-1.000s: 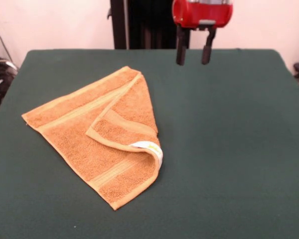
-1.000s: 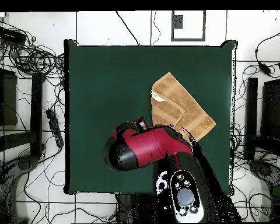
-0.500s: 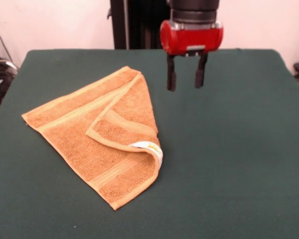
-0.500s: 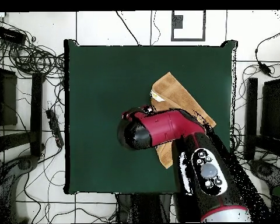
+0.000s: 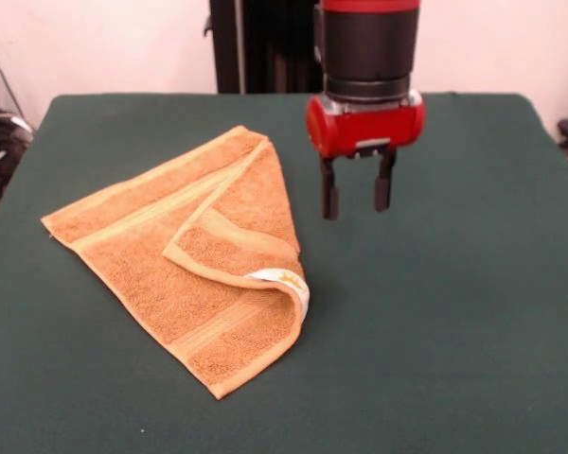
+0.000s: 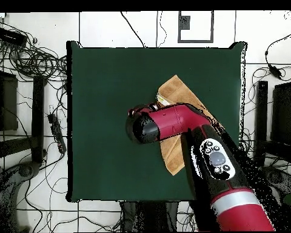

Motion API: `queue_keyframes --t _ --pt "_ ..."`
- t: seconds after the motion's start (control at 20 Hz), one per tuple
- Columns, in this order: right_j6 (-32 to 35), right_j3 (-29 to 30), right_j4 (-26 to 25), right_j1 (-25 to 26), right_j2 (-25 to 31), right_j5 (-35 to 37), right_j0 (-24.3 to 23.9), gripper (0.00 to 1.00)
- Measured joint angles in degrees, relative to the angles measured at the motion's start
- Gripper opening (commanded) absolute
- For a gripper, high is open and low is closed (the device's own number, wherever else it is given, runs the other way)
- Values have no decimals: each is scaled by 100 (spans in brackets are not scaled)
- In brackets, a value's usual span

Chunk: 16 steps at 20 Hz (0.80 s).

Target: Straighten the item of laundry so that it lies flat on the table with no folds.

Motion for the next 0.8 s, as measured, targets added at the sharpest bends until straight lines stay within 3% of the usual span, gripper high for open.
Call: queue_keyframes --t 0.8 --pt "-311 -345 -666 314 281 449 -456 100"
